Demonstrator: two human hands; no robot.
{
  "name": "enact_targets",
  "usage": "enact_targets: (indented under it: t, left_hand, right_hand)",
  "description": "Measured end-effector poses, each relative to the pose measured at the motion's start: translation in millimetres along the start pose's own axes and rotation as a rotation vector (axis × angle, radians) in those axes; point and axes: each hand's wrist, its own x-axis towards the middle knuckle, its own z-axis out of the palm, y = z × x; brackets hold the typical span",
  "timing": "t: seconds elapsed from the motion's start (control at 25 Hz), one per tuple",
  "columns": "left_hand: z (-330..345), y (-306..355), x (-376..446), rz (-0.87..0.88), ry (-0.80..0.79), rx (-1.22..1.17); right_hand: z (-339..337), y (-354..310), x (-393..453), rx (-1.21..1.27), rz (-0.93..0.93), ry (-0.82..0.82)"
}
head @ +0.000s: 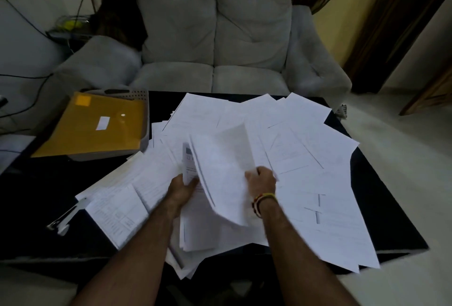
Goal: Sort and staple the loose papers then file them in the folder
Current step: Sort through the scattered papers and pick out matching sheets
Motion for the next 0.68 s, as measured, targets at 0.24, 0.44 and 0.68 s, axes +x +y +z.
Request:
enact_targets:
  t: [0.24,0.44,0.68]
  left_hand:
    - [5,2,-1,-0.125,0.143,-0.053]
    - [5,-8,-2,0.005,0.143,0.185]
    - [-4,-15,9,0.021,0.142,0.266]
  right_hand:
    - [37,26,-5,-0.289,0.010,-0.025]
    - [30,25,0,-0.341,0.001,0.016]
    - [14,7,23,-0.534,0.183,0.274]
